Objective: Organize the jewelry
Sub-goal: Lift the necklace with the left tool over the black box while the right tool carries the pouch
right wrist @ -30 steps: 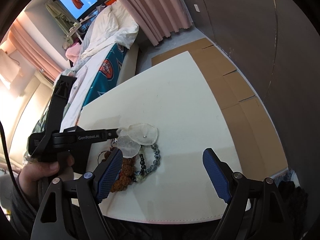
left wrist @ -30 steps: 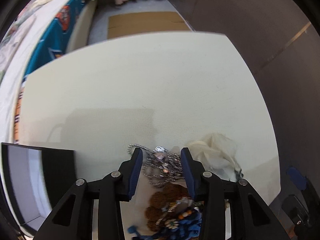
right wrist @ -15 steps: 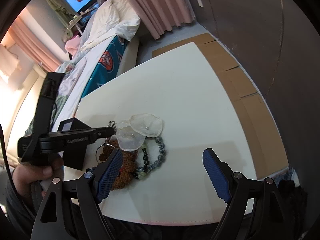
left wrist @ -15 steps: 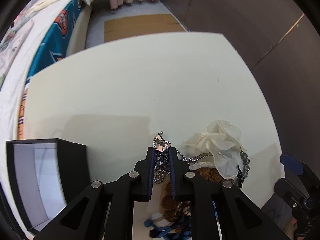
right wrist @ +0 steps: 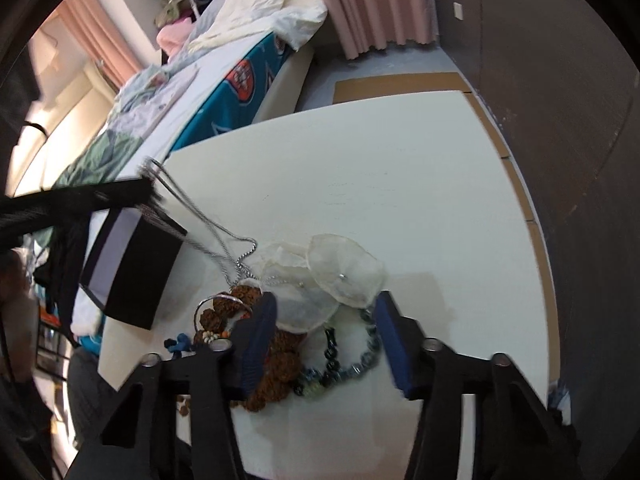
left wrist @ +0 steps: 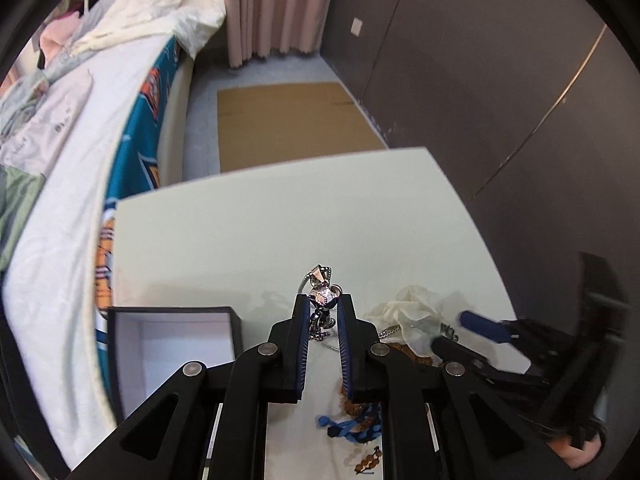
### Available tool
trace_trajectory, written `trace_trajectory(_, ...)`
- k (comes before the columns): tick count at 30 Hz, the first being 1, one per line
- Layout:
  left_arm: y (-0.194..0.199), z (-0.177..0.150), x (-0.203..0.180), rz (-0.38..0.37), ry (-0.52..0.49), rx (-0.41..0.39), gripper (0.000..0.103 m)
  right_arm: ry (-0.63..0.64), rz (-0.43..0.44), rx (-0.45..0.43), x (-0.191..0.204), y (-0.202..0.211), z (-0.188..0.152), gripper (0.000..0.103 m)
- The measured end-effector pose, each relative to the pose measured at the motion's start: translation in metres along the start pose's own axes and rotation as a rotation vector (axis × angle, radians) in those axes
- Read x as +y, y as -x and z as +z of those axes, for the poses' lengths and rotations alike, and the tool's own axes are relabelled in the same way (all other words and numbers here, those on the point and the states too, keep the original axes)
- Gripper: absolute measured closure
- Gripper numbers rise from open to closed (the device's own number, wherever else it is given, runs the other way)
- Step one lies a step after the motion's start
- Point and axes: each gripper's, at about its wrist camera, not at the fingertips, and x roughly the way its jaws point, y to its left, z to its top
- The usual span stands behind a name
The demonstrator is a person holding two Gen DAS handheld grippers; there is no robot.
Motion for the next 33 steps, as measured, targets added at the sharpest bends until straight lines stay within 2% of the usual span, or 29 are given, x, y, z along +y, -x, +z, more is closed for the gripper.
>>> trace_trajectory(1,0.009,0.001,0.0,-0.001,-0.004,-0.016,0.089,-0.001,-0.003,0.007,0.0,-0.004,0.002,0.067)
trace_trajectory(2,0.014,0.002,0.003,-0.003,-0.006,-0.026,0.089,-0.008,-0.006,0.016,-0.001,-0.009,0.004,0.078)
trace_trajectory(3,0.02,0.003,0.003,-0.006,-0.008,-0.038,0.089,-0.015,-0.006,0.02,-0.001,-0.011,0.005,0.094)
trace_trajectory(4,0.028,0.002,0.004,-0.008,-0.011,-0.051,0.089,-0.027,0.0,0.019,-0.003,-0.014,0.005,0.099)
trace_trajectory(17,0.122,0.012,0.018,0.004,-0.024,-0.253,0.089,-0.072,0.138,-0.182,0.024,0.054,0.011,0.1)
trace_trajectory(33,0.21,0.015,0.03,-0.006,-0.037,-0.426,0.09,-0.012,0.193,-0.274,0.075,0.099,0.025,0.1)
